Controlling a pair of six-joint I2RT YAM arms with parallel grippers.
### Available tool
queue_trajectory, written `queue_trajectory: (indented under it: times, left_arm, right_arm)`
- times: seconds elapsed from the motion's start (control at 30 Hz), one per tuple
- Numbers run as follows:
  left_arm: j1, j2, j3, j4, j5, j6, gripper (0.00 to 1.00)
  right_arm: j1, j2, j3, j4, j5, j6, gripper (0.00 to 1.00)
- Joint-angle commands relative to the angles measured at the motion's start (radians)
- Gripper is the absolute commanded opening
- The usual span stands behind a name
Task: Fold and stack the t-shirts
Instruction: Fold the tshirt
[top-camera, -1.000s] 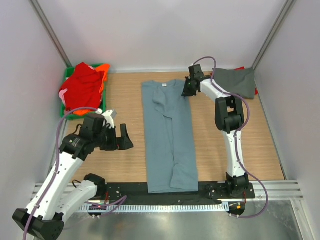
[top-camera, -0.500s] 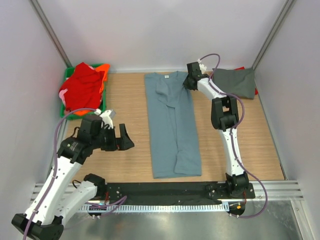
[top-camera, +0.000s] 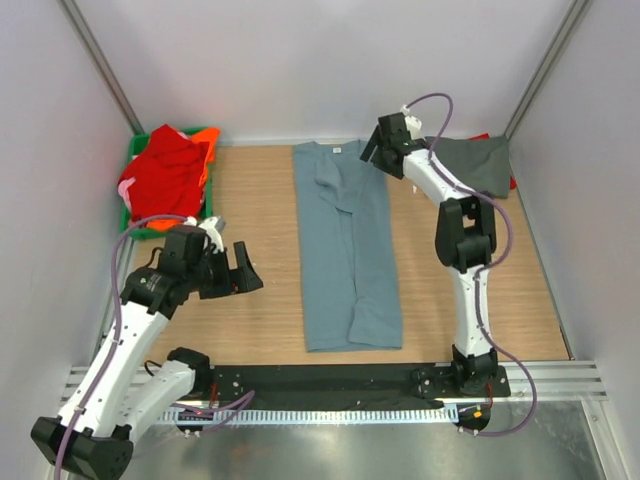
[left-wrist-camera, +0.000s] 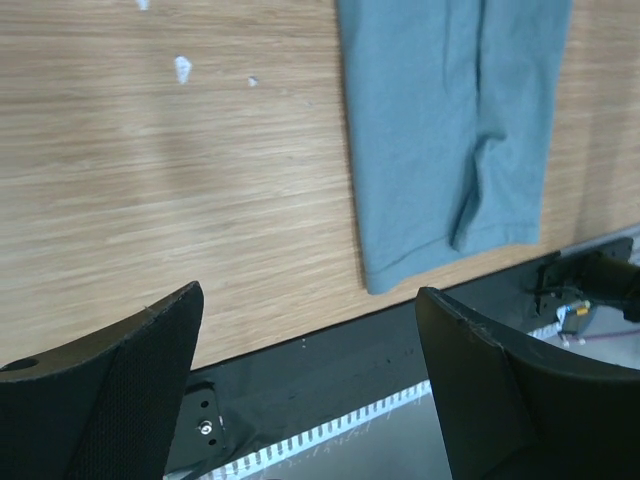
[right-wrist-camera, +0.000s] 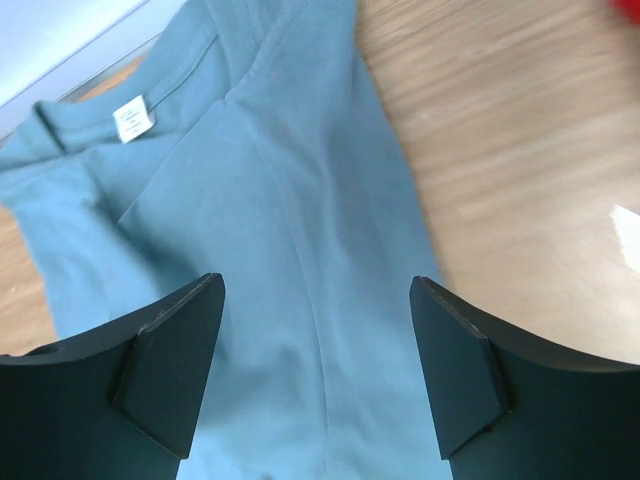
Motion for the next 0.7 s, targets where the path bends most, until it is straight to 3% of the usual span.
queue_trajectory:
  times: [0.0, 0.2, 0.23, 0.4, 0.67]
  left_arm:
    - [0.004, 0.016, 0.0, 0.03, -0.124, -0.066, 0.87]
    - [-0.073, 0.008, -0.157, 0.163, -0.101, -0.294, 0.87]
    - [-0.127, 0.011, -0.19, 0.197, -0.104, -0.334, 0.86]
    - [-0.359, 0.114, -0.305, 0.408, -0.212, -0.515, 0.84]
    - [-0.634, 0.366, -0.285, 0.536, -0.388, -0.669, 0.79]
  right_arm:
    - [0.022, -0.333, -0.061, -0.085, 0.153, -0.083, 0.82]
    - [0.036, -0.863, -0.605, -0.168, 0.19, 0.007, 0.89]
    - [0.062, -0.938, -0.781, -0.173, 0.199, 0.023, 0.89]
    - [0.229, -1.258, -1.191, -0.26, 0.256, 0.177, 0.91]
    - [0.522, -1.409, -1.37, -0.351, 0.283, 0.429, 0.9]
